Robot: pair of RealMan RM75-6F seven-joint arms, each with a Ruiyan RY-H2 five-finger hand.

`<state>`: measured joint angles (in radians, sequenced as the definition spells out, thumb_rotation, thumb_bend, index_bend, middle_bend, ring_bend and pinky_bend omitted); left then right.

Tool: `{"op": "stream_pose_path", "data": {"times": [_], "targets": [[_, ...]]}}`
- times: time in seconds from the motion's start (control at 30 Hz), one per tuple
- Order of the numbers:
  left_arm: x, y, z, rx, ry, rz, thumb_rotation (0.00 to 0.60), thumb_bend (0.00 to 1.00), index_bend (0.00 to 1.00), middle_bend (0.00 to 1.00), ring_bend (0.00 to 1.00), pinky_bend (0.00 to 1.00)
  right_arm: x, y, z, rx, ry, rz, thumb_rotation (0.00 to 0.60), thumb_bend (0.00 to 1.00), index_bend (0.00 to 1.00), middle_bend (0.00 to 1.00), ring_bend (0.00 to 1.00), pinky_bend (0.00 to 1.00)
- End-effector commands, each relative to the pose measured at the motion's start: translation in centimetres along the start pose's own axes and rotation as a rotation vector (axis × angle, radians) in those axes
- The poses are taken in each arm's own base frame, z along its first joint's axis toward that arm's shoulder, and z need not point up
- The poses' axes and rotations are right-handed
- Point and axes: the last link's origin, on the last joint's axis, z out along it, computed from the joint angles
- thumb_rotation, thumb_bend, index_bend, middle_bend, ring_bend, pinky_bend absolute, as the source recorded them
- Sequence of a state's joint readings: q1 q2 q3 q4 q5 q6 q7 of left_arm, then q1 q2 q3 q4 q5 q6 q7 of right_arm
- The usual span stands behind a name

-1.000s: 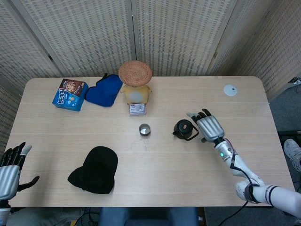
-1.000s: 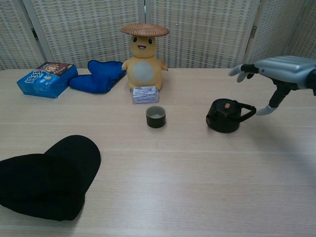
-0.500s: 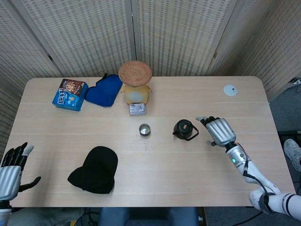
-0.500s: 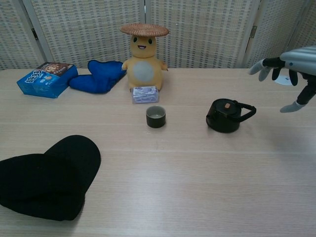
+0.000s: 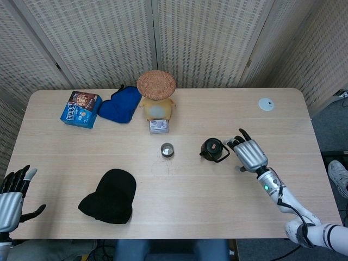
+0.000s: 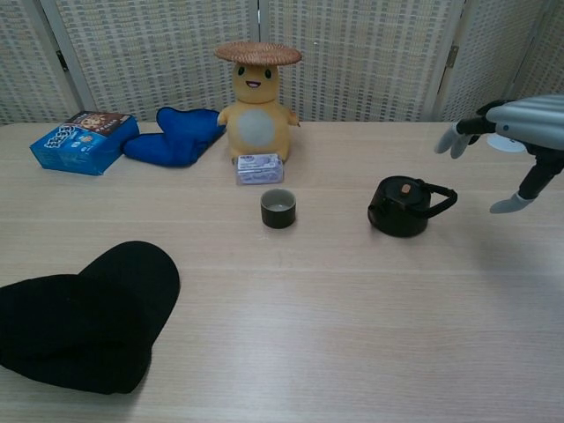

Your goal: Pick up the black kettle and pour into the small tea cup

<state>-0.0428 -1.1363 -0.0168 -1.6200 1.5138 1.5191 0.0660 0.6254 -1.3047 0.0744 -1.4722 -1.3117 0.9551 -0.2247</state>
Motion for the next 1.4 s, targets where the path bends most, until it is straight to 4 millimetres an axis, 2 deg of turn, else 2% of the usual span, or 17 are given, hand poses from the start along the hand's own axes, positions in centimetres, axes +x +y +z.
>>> {"op": "stream_pose_path", "data": {"times": [0.03,0.37,0.47,0.53,0.57,0.63,0.73,0.93,1.23,1.4], "targets": [[0.0,-0.1,0.0,0.002,0.0,-0.002,0.6,0.18,0.07,0.0,0.05,0.0,-0.1,-0.3,0.1,0.004,0.001,0.01,0.6,0.01,0.27,0.27,0.18,0.0],[-0.2,-0.1,-0.1,0.001,-0.006,-0.015,0.6,0.18,0.07,0.0,0.05,0.0,-1.1,-1.2,0.7,0.016,-0.009,0.027,0.599,0.0,0.29,0.3,0.18,0.0],[-0.2,0.0,-0.1,-0.002,-0.009,-0.033,0.6,0.17,0.07,0.0,0.05,0.0,-1.0,-1.6,1.1,0.017,0.015,0.057,0.504,0.0,0.33,0.33,0.22,0.0],[-0.2,0.0,-0.2,-0.001,-0.009,-0.043,0.6,0.15,0.07,0.0,0.05,0.0,-1.0,-1.8,1.3,0.018,0.03,0.074,0.403,0.0,0.38,0.35,0.22,0.0],[-0.1,-0.1,-0.2,0.0,-0.009,-0.046,0.6,0.15,0.08,0.0,0.05,0.0,-1.0,-1.8,1.4,0.019,0.036,0.074,0.387,0.0,0.39,0.35,0.22,0.0],[-0.1,-0.1,-0.2,0.001,-0.008,-0.054,0.6,0.14,0.08,0.0,0.05,0.0,-1.2,-1.9,1.5,0.021,0.034,0.073,0.319,0.0,0.42,0.36,0.22,0.0],[-0.1,-0.2,-0.3,-0.001,-0.01,-0.066,0.599,0.12,0.09,0.0,0.05,0.0,-1.5,-2.0,1.5,0.021,0.01,0.071,0.276,0.0,0.42,0.36,0.22,0.0],[-0.2,-0.2,-0.3,-0.004,-0.012,-0.068,0.589,0.11,0.09,0.0,0.05,0.0,-1.9,-2.3,1.7,0.025,-0.009,0.052,0.271,0.0,0.42,0.37,0.22,0.0],[-0.3,-0.4,-0.4,0.001,-0.01,-0.066,0.589,0.11,0.09,0.0,0.05,0.0,-2.1,-2.6,2.5,0.026,-0.026,0.032,0.269,0.0,0.42,0.41,0.33,0.0],[-0.3,-0.4,-0.4,0.004,-0.011,-0.064,0.592,0.11,0.09,0.0,0.05,0.0,-2.4,-2.6,2.8,0.025,-0.039,0.028,0.269,0.0,0.42,0.44,0.34,0.0]]}}
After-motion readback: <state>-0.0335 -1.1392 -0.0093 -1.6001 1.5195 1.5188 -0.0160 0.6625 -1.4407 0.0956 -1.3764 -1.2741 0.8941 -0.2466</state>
